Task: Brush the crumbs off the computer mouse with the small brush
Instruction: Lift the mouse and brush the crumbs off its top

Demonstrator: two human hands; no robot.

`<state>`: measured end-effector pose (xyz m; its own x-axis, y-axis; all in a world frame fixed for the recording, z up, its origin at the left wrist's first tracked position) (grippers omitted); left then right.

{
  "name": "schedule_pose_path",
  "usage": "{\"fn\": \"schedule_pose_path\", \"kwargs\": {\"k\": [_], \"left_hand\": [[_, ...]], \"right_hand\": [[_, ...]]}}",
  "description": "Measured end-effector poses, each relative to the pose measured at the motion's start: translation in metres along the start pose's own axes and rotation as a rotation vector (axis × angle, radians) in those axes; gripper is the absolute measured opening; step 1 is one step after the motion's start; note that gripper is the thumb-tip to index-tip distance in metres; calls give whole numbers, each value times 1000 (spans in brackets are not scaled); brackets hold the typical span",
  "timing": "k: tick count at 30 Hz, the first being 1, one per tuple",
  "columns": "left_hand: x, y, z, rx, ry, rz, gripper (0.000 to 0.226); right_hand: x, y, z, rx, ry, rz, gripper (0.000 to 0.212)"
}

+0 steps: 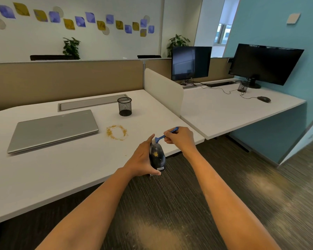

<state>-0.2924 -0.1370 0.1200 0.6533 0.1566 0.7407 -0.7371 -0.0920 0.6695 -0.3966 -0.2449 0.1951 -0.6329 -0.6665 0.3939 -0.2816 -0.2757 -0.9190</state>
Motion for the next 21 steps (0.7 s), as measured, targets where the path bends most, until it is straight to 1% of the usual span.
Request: {"fn": "schedule_pose_path", "kwargs": {"k": [4,8,9,11,13,15,17,19,21], "left_hand": [[-1,0,2,9,8,-5,134],[-1,-2,-1,-6,16,-18,134],[-1,-2,-1,-8,19,-24,134],[0,-1,-2,-12,22,-35,135],[0,0,-2,-13,26,-45,136],[1,0,-1,-7,30,-57,137],[1,0,-2,-5,33,-62,137],[1,0,-2,-5,34,-70,137],[1,0,-3,-5,40,-78,136]], "right_hand": [[-10,-4,2,-18,26,-161,18],[-1,-8,1,-2,152,-313,25],[0,-7,1,-2,171,-291,25],[1,-2,3,-26,167,-150,22],[-1,5,4,-68,139,1,18],[-4,10,4,-103,96,91,15],[-7,11,4,-113,50,109,15],[-9,9,5,-102,32,67,14],[-7,6,4,-70,93,-12,14]]}}
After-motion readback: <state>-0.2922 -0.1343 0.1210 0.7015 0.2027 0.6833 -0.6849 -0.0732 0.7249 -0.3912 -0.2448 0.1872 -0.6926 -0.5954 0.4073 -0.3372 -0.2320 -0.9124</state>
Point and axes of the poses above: each hand's wrist, its own z-axis towards the middle knuckle, its own x-axis out of the back of the hand, y = z × x, the point moved 6 cm from there along z, towards the middle knuckle, and after that the axes turned 13 degrees about -y, right-handed, at the moved point
